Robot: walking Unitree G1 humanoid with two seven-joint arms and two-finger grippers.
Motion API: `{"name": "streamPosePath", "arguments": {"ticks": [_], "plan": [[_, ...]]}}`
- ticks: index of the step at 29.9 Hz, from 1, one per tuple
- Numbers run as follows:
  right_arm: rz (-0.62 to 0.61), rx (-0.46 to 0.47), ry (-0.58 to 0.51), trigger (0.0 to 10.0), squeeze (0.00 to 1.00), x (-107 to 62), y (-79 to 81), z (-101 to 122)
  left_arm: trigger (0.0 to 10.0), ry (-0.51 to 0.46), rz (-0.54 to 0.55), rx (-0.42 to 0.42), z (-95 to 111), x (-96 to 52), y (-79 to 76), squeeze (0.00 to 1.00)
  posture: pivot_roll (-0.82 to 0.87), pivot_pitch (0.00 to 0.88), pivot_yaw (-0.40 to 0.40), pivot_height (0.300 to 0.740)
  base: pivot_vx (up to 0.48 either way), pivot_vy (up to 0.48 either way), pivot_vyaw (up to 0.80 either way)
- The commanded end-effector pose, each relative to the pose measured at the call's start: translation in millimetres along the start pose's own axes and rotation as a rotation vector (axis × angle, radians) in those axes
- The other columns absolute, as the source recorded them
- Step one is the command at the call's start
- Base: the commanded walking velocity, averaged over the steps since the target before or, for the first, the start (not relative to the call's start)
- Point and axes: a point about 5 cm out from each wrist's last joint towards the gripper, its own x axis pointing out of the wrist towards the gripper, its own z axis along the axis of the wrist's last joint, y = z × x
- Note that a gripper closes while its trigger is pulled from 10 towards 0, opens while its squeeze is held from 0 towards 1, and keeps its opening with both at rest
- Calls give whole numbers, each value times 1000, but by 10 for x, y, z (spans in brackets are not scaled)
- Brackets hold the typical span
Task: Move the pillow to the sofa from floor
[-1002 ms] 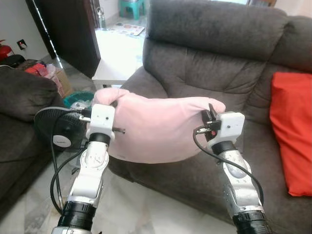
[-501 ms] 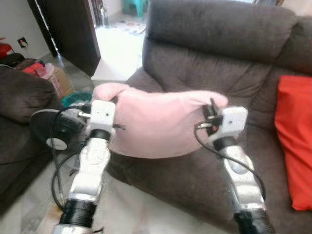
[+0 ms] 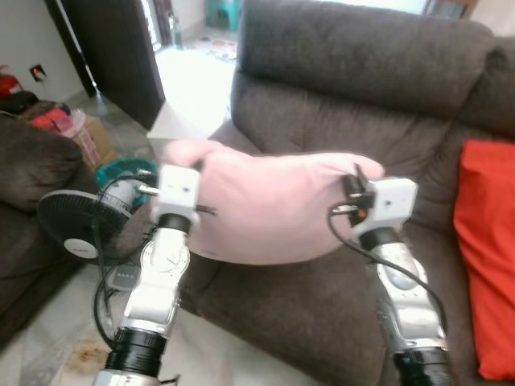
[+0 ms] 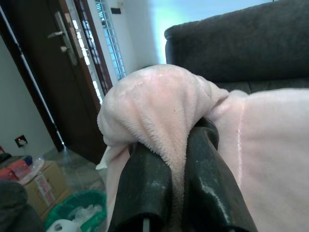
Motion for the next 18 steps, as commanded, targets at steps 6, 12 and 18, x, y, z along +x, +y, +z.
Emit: {"name": "streamPosePath", "arguments": {"ticks": [6, 12, 18], "plan": [[50, 0, -59, 10000, 0, 53, 120, 133, 10000, -50, 14, 11, 96, 21, 47, 0, 144, 49, -31, 740, 277, 0, 0], [47, -2, -52, 10000, 0, 73, 129, 141, 10000, -38, -3, 12, 70, 16, 25, 0, 144, 48, -30, 740, 138, 0, 0], [90, -35, -8, 10000, 0, 86, 183, 115, 10000, 1, -77, -16, 10, -14, -58, 0, 145, 46, -30, 740, 0, 0, 0]]}}
